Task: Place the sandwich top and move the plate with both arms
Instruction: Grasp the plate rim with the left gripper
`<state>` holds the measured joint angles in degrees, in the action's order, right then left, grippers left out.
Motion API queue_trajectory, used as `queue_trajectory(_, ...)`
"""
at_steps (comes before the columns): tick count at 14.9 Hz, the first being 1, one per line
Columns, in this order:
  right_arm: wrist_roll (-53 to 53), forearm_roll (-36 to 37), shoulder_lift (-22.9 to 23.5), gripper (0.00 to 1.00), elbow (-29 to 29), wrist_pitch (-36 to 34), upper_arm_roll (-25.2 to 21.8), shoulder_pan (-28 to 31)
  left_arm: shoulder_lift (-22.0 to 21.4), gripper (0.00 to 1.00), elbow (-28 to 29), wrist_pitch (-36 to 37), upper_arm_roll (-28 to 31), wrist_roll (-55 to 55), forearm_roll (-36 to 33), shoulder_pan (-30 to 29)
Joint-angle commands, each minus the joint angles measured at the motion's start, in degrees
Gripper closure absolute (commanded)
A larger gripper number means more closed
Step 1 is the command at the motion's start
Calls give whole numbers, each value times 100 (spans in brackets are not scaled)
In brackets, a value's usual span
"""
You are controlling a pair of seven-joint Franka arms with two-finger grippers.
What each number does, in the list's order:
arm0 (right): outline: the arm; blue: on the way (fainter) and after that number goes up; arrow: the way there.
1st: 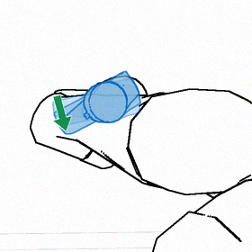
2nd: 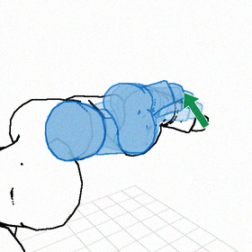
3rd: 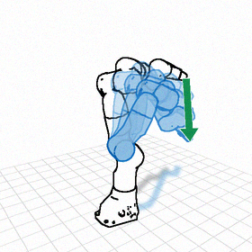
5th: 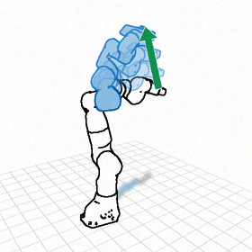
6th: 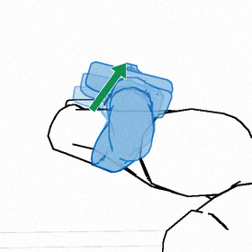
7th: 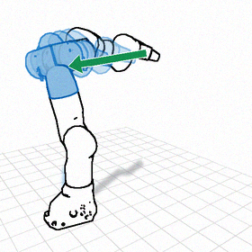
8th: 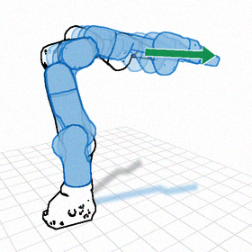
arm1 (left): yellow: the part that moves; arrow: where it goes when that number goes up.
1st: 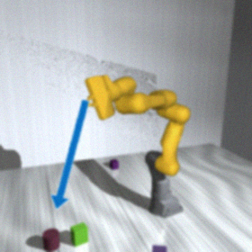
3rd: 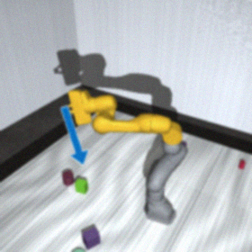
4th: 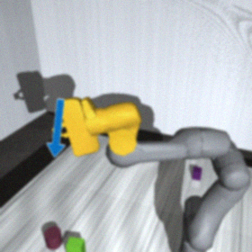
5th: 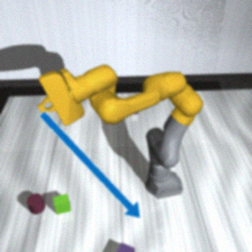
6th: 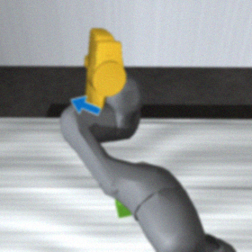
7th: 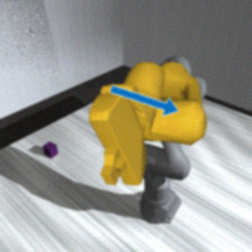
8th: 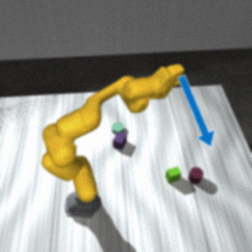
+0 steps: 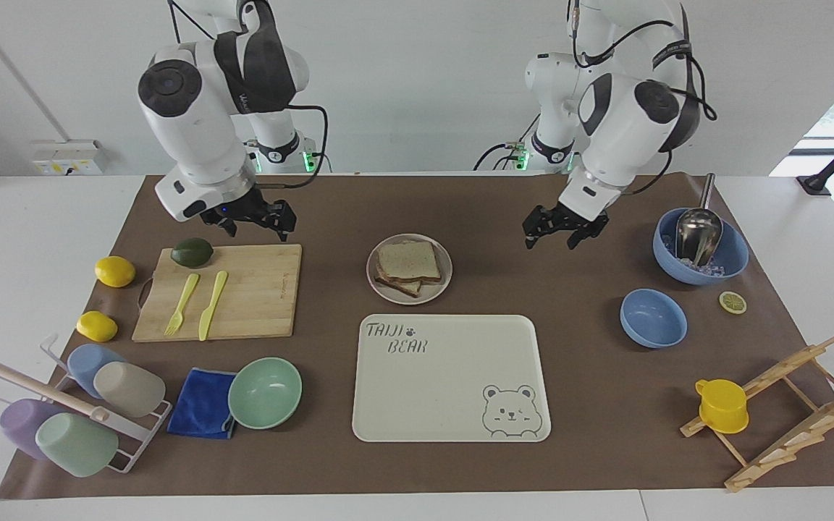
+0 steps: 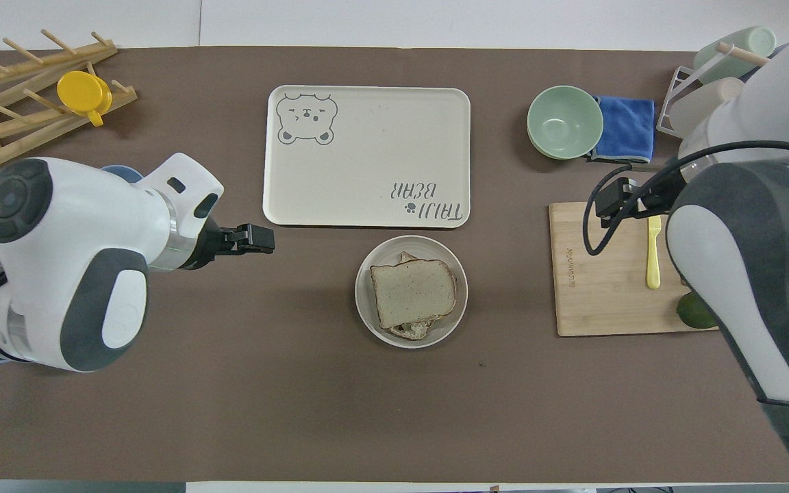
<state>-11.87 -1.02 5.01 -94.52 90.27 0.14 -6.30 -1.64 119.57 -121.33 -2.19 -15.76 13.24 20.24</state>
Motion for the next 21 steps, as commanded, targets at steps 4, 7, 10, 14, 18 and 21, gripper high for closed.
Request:
queue_trajectory(4,959,146,-685,0,-462,-370,-480,58,401,0,585,-1190,79,-59,460,823)
queue_trajectory(7,959,155,-782,0,-629,-414,-489,23,620,1,656,-1262,78,37,548,1007)
queue_trajectory(10,1029,155,-774,0,-621,-397,-497,76,736,2,909,-1630,78,-15,626,1289)
queue_trajectory(14,1029,155,-730,0,-576,-335,-489,146,736,11,1042,-1675,79,-181,943,1403)
queue_trajectory(18,1125,164,-703,0,-559,-72,-498,269,788,21,1042,-1947,87,-436,1259,1491)
queue_trajectory(21,1196,164,-660,0,-515,34,-498,304,937,30,1034,-2202,87,-525,1321,1606)
